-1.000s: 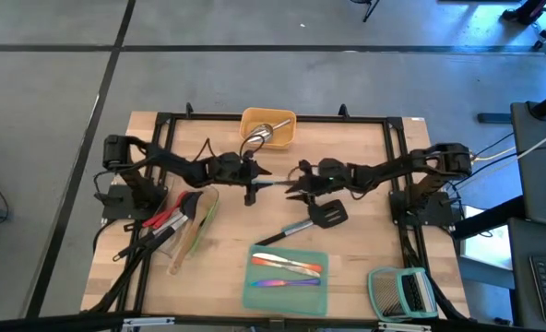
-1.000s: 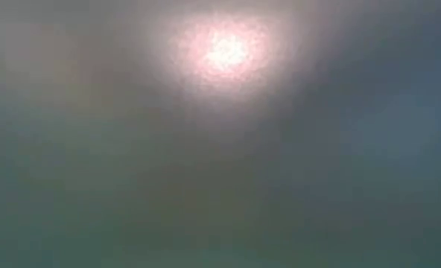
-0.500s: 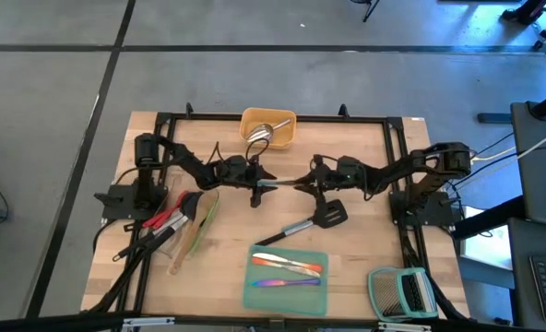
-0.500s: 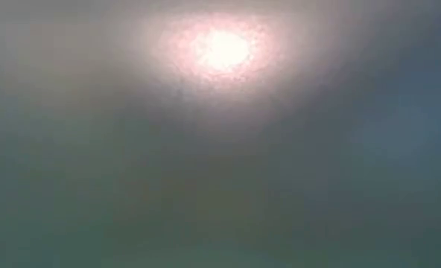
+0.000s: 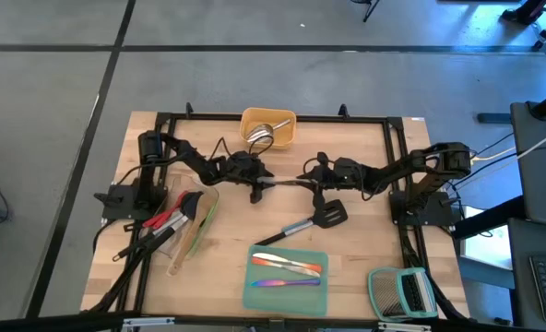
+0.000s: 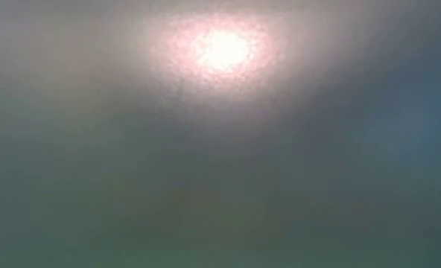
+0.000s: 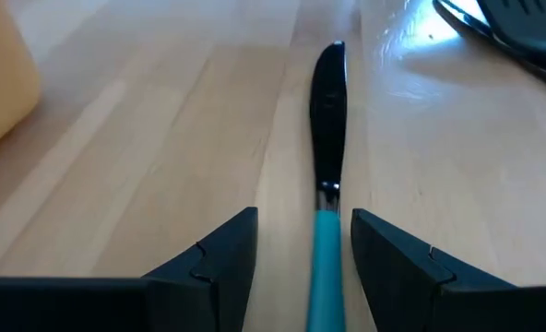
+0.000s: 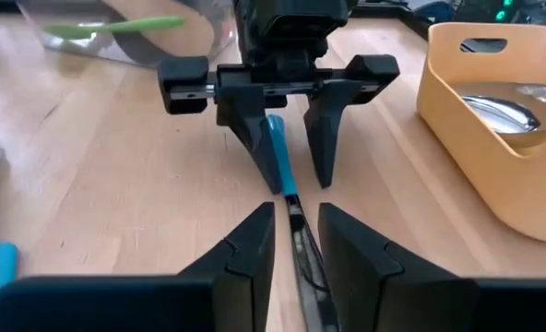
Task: Pick & Place Kitchen Items
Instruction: Move the transparent bin to the bottom left of the table
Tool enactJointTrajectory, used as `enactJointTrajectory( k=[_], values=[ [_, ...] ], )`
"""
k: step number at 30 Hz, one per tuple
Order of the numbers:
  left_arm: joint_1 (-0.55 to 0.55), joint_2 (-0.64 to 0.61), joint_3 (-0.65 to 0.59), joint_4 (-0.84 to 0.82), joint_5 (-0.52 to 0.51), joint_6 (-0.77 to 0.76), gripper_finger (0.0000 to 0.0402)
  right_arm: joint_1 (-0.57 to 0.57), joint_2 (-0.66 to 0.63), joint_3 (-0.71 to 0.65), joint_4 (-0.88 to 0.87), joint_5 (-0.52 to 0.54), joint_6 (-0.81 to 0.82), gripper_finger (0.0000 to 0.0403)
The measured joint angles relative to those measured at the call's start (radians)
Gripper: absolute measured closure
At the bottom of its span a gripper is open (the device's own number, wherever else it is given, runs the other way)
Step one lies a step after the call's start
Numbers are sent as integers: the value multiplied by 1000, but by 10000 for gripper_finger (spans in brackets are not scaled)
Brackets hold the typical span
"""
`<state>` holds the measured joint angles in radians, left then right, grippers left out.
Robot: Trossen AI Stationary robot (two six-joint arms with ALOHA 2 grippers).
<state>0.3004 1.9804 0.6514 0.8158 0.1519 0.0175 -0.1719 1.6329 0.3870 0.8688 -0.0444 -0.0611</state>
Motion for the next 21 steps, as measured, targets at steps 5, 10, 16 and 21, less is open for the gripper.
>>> enactJointTrajectory(
  k=[5, 10, 16, 21],
  values=[
    [1, 0, 1, -15, 24, 24, 231, 0, 0, 0, 2, 0, -32, 313],
    [6, 49, 2, 31, 40, 38, 231, 0, 3, 0, 2, -1, -91, 313],
    [7, 132, 29, 104, 71, 10, 231, 0, 4, 24, -54, 0, -126, 313],
    [3, 150, 41, 130, 62, 44, 231, 0, 5, 65, -147, -1, -130, 313]
  ],
)
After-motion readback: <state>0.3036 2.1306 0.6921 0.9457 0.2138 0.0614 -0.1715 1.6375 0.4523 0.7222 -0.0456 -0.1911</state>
